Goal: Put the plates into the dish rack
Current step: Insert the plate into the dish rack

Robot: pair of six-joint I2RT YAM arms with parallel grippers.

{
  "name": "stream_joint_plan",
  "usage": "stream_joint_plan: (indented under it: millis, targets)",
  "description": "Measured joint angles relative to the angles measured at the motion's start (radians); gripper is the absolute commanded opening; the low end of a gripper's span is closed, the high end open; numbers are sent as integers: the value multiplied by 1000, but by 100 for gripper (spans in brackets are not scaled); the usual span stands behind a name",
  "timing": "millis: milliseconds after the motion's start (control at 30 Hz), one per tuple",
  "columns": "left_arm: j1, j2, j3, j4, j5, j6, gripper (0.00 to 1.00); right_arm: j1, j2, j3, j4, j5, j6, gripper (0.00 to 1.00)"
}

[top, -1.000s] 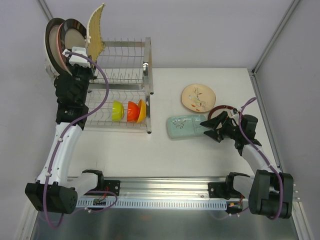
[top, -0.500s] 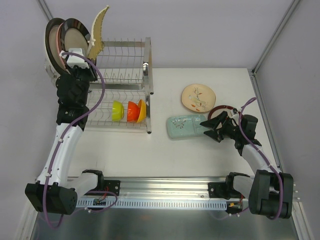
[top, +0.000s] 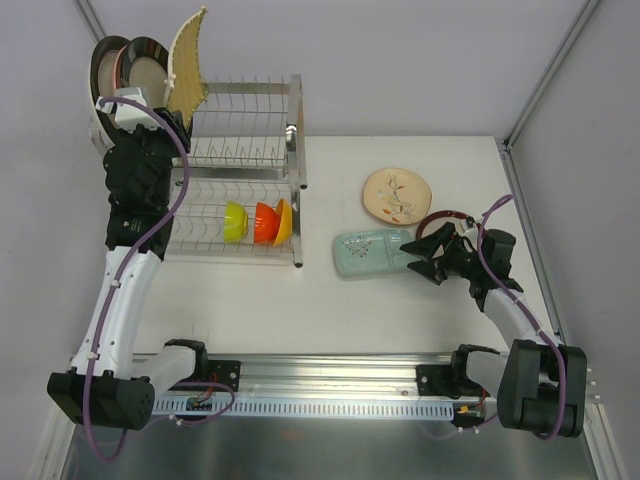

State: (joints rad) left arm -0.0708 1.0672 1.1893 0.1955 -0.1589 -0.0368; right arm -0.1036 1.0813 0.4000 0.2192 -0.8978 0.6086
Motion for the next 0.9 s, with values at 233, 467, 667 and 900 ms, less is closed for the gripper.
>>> stream_joint_plan:
  millis: [233, 467, 667, 900]
  targets:
    - [0, 0, 34, -12, -38, -54, 43, 0, 0, 0, 0, 0, 0, 89]
    - [-1, 0, 66, -18, -55, -81, 49, 0, 0, 0, 0, 0, 0, 89]
    - [-1, 0, 87, -21, -72, -99, 50, 0, 0, 0, 0, 0, -1, 89]
    - [1, 0, 122, -23, -94, -131, 50, 0, 0, 0, 0, 0, -2, 89]
